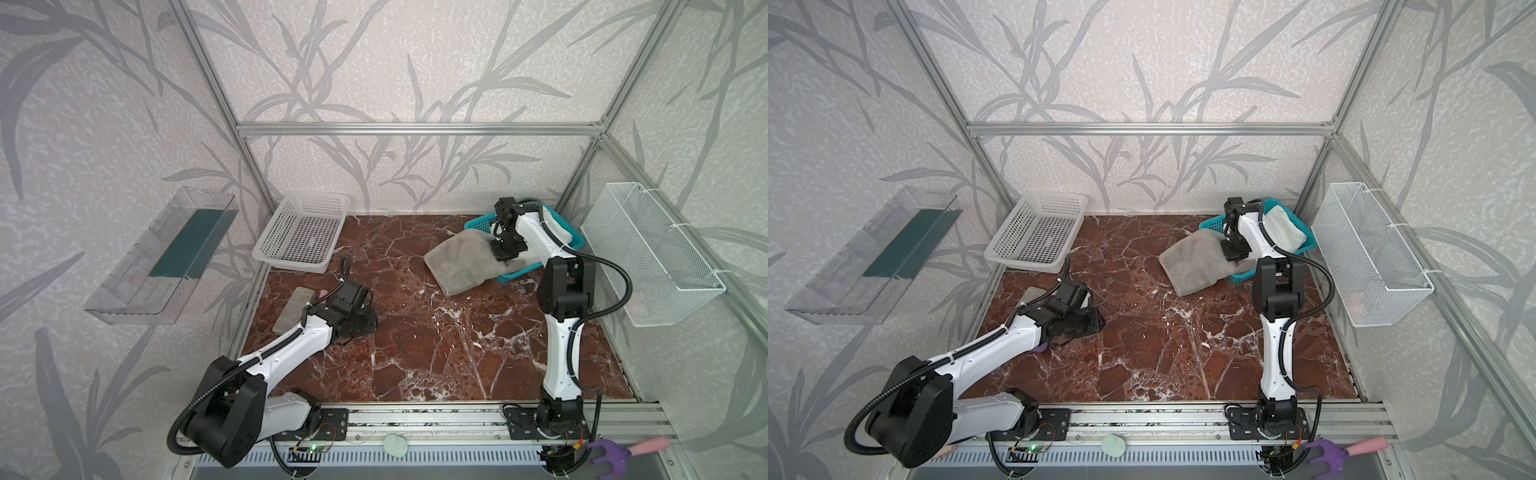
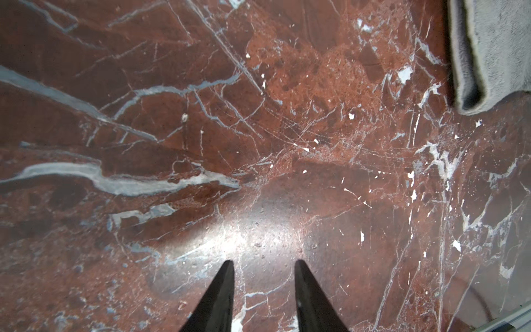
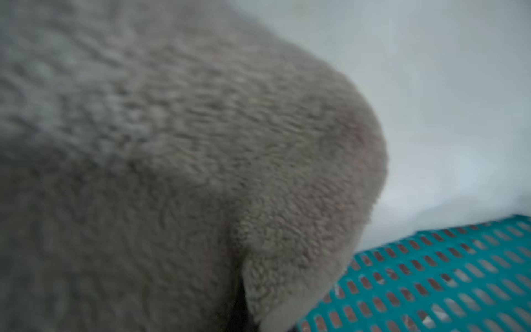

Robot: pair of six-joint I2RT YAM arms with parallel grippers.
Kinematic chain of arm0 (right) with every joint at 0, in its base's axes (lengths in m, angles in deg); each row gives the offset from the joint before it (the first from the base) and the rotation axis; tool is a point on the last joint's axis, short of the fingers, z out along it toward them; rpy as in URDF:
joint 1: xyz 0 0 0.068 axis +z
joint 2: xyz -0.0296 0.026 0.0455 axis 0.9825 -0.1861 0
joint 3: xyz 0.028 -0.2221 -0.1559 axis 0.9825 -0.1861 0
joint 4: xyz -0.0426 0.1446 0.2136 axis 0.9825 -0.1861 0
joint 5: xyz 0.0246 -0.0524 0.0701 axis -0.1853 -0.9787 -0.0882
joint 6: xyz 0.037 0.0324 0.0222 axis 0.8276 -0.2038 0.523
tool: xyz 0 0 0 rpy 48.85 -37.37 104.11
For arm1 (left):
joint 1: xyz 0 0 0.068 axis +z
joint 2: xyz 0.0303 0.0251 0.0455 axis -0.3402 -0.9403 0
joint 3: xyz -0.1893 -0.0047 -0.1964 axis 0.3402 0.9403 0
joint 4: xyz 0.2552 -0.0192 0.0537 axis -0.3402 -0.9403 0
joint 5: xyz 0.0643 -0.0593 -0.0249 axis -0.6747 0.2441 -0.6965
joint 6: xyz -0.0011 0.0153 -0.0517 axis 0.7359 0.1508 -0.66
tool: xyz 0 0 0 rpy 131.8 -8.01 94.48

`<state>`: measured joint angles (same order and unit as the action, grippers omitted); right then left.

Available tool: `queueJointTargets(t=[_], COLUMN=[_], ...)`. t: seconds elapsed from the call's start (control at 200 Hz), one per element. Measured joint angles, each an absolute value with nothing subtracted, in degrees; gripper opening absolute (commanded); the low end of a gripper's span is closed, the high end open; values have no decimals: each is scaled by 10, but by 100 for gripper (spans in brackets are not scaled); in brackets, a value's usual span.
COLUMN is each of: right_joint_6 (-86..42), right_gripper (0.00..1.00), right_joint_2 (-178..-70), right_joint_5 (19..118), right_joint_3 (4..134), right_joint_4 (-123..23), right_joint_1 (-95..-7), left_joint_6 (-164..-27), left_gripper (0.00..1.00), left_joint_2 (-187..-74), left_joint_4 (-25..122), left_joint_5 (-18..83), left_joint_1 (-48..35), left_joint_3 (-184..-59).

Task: Fold and stack the towels
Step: 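Carry the grey towel with the right gripper over the teal basket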

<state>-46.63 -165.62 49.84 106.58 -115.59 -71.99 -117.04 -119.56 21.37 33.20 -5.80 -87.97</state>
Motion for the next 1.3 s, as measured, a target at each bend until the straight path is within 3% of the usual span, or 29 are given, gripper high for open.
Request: queueJointTargets(t=[0.365,0.565,0.775,1.12,1.3], right_joint_6=[-378,-321,-305,-338,-355], right_gripper=[0,0,0,0,0], right_joint_2=[-1599,-1599,-1599,-1637,-1656], right_joint_5=[645,718,723,717,725], right_joint_3=[965,976,1118,1477,1507], right_joint_4=[-1111,-1096,-1155,-1355,-1411], right_joint_1=[-616,-558,-550,-556,-594], left_joint_6=[-1146,-1138,-1131,-1131,-1131], left_gripper=[37,38,39,39,39], left_joint_2=[-1194,-1194,-1194,-1216,-1212], left_joint_4=[204,195,196,204,201], left_joint_5=[330,330,332,340,337], left_joint_1=[-28,-18,-17,-13,-9], left_joint_3=[-889,-904,-907,-907,-907])
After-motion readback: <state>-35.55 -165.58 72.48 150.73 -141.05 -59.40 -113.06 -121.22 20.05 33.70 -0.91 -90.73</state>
